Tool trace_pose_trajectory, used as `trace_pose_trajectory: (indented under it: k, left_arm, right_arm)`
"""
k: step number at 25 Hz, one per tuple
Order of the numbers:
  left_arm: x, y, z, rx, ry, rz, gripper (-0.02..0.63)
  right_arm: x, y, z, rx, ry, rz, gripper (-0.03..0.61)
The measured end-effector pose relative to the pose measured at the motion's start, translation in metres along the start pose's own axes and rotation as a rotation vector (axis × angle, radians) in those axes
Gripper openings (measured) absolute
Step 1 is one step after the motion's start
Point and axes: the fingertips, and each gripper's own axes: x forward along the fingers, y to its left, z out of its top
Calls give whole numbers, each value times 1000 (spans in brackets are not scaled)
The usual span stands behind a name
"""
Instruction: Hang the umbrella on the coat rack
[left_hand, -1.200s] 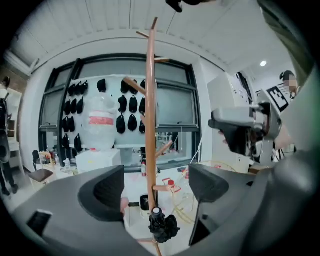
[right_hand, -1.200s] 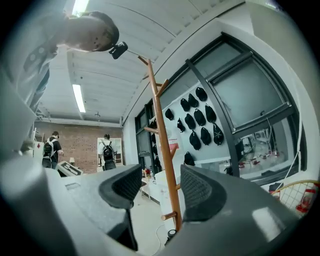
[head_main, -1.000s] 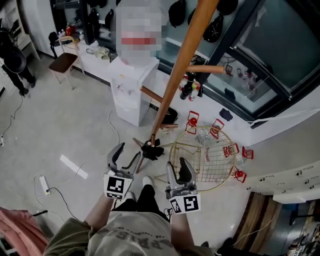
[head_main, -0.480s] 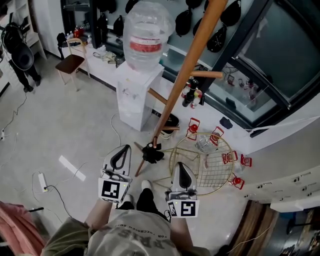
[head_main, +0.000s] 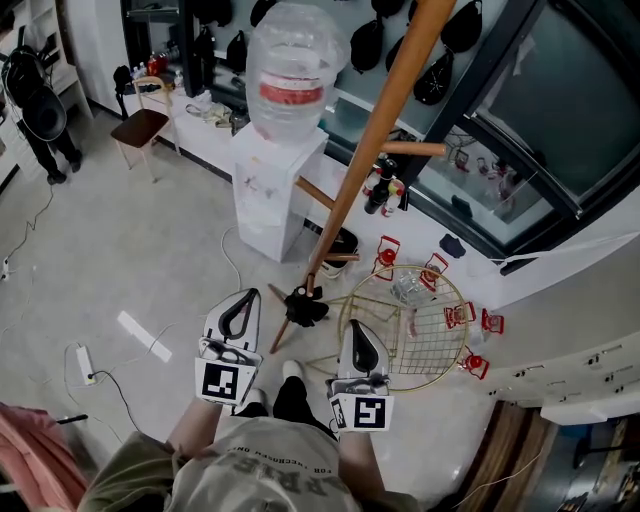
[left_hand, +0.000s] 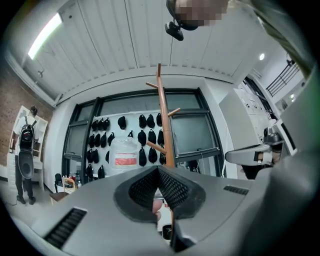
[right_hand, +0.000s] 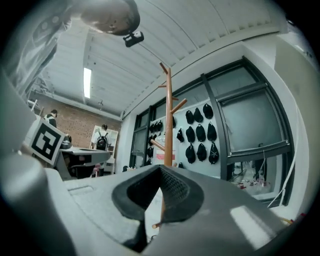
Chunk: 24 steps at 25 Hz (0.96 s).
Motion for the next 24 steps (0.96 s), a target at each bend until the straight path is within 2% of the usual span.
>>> trace_pose_trajectory:
  k: [4, 24]
  left_arm:
    - [4, 2, 0, 9, 0, -8, 11]
    - [17, 1, -4, 6, -3, -23, 11]
  right_arm:
    - [11, -1, 5, -7, -5, -24, -2]
    - [22, -8, 5, -15, -16, -15, -2]
